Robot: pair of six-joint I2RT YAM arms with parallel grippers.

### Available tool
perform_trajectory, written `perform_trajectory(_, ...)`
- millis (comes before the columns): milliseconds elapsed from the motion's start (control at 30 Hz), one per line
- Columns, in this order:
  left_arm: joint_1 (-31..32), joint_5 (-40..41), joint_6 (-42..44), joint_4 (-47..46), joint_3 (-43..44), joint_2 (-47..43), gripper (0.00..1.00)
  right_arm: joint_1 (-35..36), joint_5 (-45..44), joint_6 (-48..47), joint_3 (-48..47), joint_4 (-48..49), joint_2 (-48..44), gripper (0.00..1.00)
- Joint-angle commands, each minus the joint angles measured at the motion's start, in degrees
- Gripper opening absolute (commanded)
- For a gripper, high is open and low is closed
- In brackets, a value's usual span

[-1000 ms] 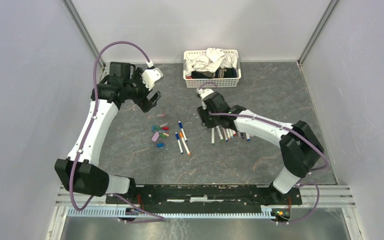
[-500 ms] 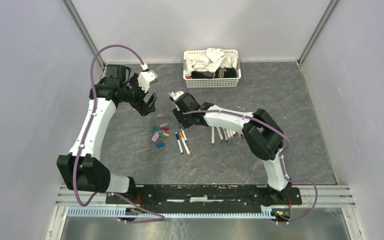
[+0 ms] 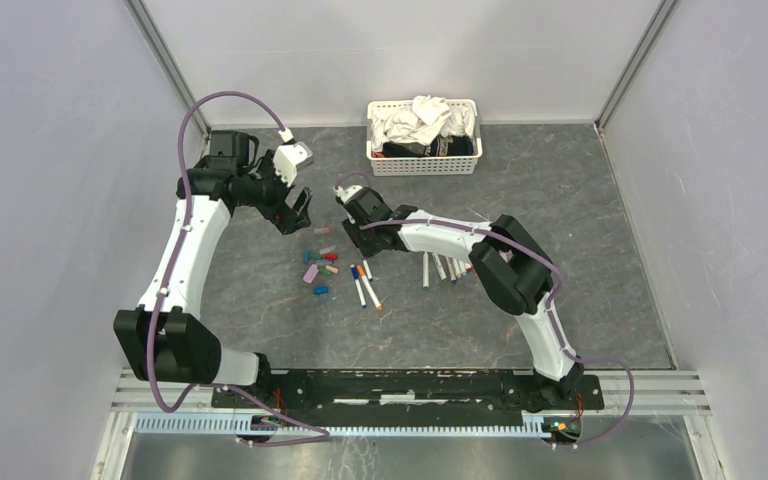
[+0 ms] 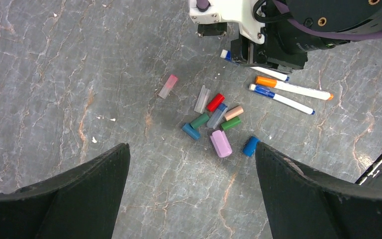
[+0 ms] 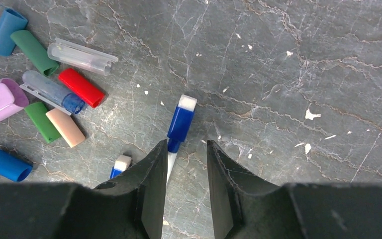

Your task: Open the pen caps

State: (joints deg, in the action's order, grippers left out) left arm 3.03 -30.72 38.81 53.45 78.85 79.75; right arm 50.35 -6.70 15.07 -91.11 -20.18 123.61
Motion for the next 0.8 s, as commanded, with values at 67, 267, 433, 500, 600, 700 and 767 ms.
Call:
perform_trajectory(67,-0.28,-1.62,-2.09,-0.54,0.13,-0.91,1.00,-0.08,-3.05,-0.26,4.04,0.35,-1.49,0.40)
perform_trajectory(267,-2.21,-2.57,-5.00,-1.00,1.80,0.31,1.00,0.46,-6.12,-0.49,2.03,0.32,-4.36,0.39)
perform_trajectory(433,-2.94,-3.91,-4.50,-0.54,0.83,0.74,1.00,0.60,-5.46,-1.45,2.72,-0.92,-4.23,0.36)
perform_trajectory(500,-2.94,-4.62,-3.61,-0.01,0.10,0.63,1.00,0.60,-5.09,-1.44,5.80,0.30,-4.88,0.33)
perform_trajectory(600,-2.94,-5.91,-1.71,1.59,-0.29,1.04,1.00,0.54,-4.68,-1.12,11.29,2.70,-6.31,0.29)
perform_trajectory(700,-2.94,-7.71,1.42,4.48,-0.40,1.98,1.00,0.54,-3.84,-1.10,16.21,5.44,-8.04,0.24)
perform_trajectory(767,-2.94,-8.61,3.59,6.36,-0.40,2.99,1.00,0.47,-3.06,-1.20,18.44,6.71,-8.96,0.17)
